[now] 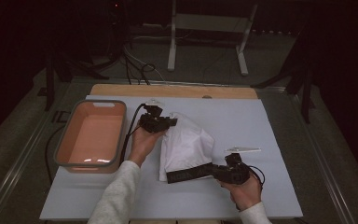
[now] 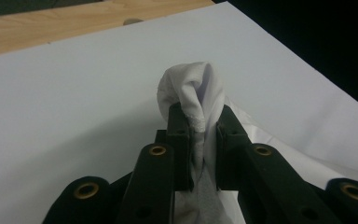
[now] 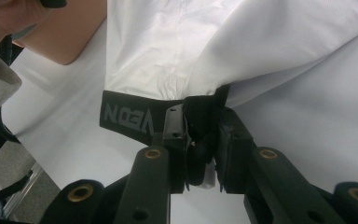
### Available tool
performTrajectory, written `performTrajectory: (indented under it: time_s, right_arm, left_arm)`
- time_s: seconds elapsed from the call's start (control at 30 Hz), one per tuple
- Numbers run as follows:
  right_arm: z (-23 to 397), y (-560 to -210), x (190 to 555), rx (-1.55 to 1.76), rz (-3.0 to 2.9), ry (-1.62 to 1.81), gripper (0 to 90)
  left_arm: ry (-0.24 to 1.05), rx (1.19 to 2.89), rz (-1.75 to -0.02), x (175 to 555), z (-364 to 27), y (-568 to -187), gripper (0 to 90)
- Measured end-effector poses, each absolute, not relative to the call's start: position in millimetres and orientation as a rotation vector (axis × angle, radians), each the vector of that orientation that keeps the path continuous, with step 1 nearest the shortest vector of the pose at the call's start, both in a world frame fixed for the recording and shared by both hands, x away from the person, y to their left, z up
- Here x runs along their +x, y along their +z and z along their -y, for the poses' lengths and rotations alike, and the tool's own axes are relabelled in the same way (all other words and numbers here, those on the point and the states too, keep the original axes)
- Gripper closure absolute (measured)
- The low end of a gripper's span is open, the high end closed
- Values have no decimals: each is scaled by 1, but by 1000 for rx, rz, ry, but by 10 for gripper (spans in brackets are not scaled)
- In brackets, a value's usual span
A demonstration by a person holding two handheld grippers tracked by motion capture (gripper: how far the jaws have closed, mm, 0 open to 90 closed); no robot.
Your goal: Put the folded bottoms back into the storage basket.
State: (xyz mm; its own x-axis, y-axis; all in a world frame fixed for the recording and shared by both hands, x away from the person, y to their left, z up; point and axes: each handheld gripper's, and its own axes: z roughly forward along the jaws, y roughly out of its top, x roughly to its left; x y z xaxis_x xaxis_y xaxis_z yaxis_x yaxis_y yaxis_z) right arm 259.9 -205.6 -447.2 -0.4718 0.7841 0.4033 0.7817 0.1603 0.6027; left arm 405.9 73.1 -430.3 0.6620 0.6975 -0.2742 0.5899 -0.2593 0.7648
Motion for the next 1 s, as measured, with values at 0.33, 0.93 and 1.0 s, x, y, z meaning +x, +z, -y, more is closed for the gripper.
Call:
performTrajectory:
  time_s: [0.33,0.93,1.0]
  right_arm:
    - [200,-438,264,1594,-2389,1268,766]
    - [179,-427,277,1557,-2392,1294,766]
    - [175,-426,281,1549,-2393,1295,766]
  left_arm:
    - [171,1946,-997,405,-76,-416,801]
    - [186,1922,-995,406,-82,-401,801]
    - [188,1918,-994,406,-84,-400,801]
